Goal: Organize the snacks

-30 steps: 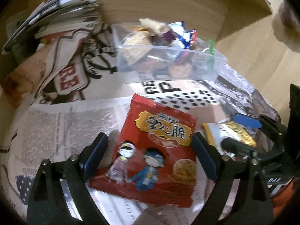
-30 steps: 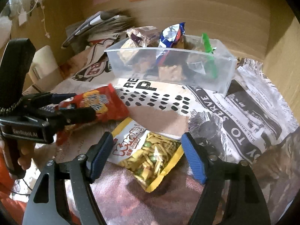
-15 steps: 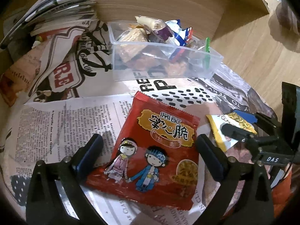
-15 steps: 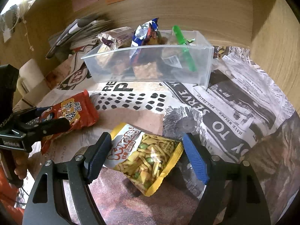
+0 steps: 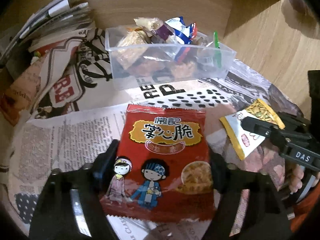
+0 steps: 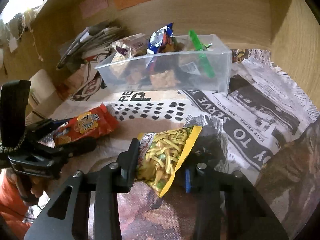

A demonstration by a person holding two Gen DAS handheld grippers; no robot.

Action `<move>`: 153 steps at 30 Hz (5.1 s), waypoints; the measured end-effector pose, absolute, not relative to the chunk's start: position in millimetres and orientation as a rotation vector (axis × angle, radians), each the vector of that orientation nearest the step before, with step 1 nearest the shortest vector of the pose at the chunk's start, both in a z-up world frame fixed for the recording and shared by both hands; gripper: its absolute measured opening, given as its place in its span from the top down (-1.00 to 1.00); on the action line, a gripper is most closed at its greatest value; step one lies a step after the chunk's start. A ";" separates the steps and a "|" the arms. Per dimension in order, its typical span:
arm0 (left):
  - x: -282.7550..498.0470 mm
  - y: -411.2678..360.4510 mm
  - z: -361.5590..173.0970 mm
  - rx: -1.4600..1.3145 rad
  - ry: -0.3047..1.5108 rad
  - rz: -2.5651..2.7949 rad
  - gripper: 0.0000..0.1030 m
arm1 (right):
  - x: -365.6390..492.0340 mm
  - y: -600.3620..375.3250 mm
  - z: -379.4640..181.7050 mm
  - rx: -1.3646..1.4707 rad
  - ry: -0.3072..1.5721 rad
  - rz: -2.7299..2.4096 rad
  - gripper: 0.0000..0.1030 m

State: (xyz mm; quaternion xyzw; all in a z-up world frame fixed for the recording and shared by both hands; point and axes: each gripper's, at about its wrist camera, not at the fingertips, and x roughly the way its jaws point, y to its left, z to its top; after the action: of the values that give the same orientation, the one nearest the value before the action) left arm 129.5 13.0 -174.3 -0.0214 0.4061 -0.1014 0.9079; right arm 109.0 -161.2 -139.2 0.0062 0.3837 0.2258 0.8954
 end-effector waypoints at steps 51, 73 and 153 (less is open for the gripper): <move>262.6 52.1 -80.4 -0.139 0.645 -0.086 -0.31 | 208.8 -180.1 -55.5 -0.003 0.611 0.416 0.75; 295.1 51.7 -107.5 -0.148 0.736 -0.102 -0.36 | 198.9 -176.4 -145.0 -0.183 0.887 0.365 0.27; 69.7 28.1 38.6 -0.014 0.206 -0.091 -0.99 | 90.1 -170.6 40.2 0.011 0.321 0.384 -0.57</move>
State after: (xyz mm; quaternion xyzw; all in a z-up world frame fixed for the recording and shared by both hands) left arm 69.7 28.1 38.6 -0.0071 0.1029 -0.0453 0.9936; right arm 90.1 -170.6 40.2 0.0053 0.1587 0.1900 0.9688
